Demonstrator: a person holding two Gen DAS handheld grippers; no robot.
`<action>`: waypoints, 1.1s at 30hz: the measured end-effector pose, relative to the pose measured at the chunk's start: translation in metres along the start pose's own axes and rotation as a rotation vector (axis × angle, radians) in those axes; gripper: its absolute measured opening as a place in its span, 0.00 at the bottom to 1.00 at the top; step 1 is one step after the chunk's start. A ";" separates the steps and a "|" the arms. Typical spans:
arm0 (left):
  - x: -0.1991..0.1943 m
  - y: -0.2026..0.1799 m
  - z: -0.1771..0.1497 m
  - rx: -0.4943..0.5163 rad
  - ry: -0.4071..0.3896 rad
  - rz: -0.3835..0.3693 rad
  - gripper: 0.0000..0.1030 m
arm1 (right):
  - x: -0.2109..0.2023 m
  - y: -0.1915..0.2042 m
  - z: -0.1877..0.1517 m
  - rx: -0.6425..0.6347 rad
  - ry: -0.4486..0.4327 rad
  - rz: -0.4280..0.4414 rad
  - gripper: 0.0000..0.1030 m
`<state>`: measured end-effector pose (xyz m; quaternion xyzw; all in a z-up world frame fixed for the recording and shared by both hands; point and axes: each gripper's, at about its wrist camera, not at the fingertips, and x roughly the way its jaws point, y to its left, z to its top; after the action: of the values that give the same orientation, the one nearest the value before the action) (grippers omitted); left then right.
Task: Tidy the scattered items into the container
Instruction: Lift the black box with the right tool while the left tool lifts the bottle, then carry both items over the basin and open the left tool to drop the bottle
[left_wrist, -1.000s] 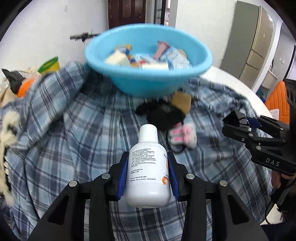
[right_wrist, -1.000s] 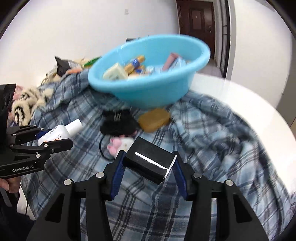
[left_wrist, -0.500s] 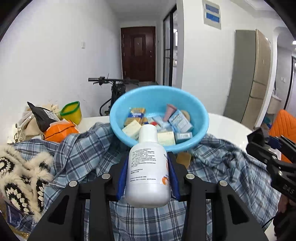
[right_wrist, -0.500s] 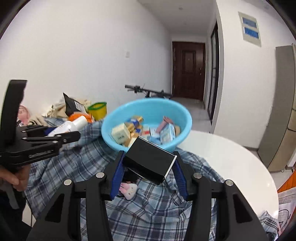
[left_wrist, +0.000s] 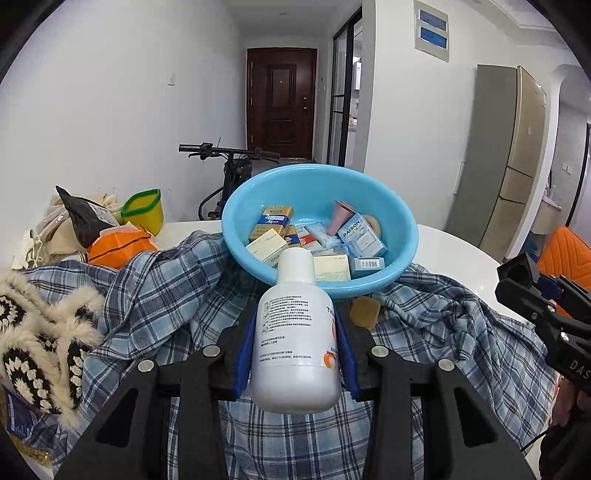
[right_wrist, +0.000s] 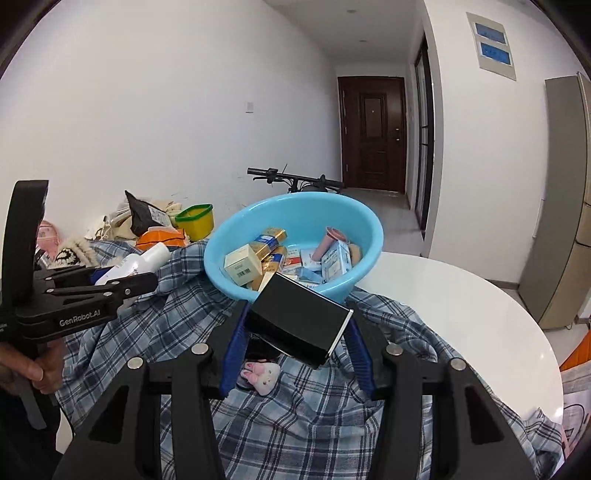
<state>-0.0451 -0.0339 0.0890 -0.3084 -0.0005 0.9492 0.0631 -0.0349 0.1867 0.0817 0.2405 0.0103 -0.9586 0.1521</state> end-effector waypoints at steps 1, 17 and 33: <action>-0.001 -0.001 0.001 0.002 -0.004 -0.001 0.41 | -0.002 0.000 0.002 -0.001 -0.009 -0.004 0.47; 0.024 -0.013 0.077 0.024 -0.159 -0.014 0.40 | 0.025 -0.008 0.070 -0.037 -0.134 -0.085 0.47; 0.150 0.014 0.184 -0.053 -0.183 0.057 0.40 | 0.164 -0.044 0.172 0.013 -0.120 -0.051 0.47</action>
<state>-0.2748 -0.0231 0.1502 -0.2218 -0.0228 0.9744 0.0277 -0.2640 0.1655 0.1558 0.1834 0.0008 -0.9749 0.1265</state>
